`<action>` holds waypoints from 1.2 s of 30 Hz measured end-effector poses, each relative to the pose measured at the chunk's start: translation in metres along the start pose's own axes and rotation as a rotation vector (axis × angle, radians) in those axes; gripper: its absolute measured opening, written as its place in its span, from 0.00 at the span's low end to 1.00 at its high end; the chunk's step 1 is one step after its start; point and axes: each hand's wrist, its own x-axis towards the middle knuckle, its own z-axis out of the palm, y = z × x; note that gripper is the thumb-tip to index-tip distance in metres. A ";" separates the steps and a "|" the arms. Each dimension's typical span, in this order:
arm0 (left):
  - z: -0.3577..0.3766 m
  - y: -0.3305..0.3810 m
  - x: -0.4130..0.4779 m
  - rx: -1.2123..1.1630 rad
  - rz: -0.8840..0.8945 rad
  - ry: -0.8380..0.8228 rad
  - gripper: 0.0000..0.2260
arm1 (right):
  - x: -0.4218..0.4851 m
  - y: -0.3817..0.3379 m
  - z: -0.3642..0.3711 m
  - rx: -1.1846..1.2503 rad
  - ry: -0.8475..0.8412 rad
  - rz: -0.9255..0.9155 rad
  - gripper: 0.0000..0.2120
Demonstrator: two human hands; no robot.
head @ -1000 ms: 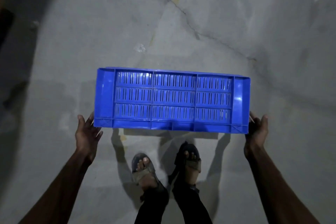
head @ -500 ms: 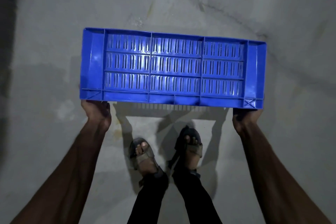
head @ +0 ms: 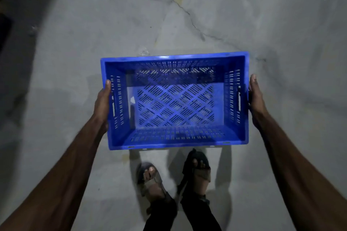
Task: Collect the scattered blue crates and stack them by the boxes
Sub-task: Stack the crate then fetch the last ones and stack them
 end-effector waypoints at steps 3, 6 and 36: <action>0.003 -0.013 0.020 0.009 -0.047 -0.001 0.32 | 0.017 0.005 0.016 0.030 -0.054 0.026 0.41; 0.010 -0.028 0.038 0.026 -0.067 0.057 0.35 | 0.029 0.022 0.026 0.064 -0.026 0.039 0.39; -0.012 -0.054 0.083 0.135 -0.232 0.012 0.42 | 0.075 0.038 0.007 -0.050 -0.170 0.244 0.43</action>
